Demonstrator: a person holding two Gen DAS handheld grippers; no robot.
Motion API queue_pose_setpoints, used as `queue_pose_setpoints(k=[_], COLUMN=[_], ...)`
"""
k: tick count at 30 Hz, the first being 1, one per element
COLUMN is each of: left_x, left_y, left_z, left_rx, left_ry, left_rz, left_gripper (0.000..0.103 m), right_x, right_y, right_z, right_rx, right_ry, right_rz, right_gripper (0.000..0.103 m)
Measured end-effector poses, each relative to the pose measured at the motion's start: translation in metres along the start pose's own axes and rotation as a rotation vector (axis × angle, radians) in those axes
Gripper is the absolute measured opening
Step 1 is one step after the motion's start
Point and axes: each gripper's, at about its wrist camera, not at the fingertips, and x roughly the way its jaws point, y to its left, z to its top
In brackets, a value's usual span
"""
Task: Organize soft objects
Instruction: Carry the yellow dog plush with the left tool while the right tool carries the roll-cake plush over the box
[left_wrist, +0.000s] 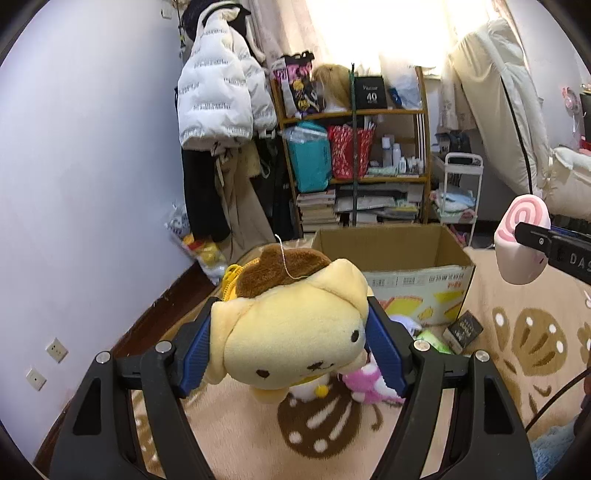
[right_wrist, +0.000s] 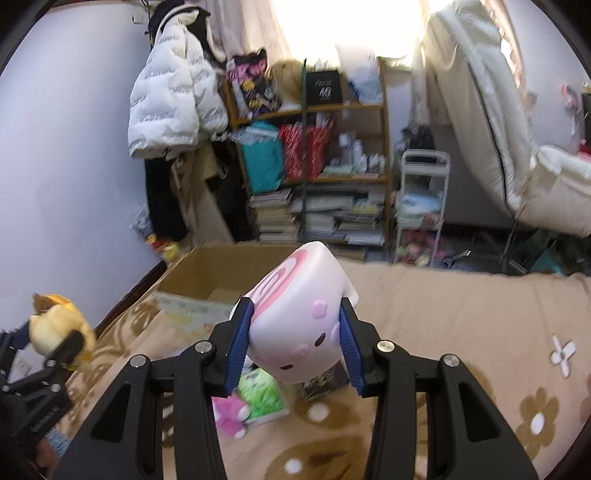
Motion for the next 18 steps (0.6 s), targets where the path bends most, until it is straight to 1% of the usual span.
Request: queue_pose_setpoints(k=[5,10,18], left_x=[-0.004,-0.005,0.009], left_y=[0.003,0.006,0.001], left_z=[0.017,0.038,0.073], left_rx=[0.007,0.015,0.05], left_ry=[-0.044,-0.087,-0.162], left_rz=[0.0,-0.006,0.004], left_gripper=[0.075,0.075,0.075], right_x=[-0.001,0.002,0.014], right_y=[-0.001,0.006,0.019], right_z=[0.011,0.023,0.04], right_rx=[-0.005,-0.031,-0.063], right_ry=[-0.049,-0.084,-0.144], right_rz=[0.005,0.008,0.023], right_gripper=[0.048,0.048,0.048])
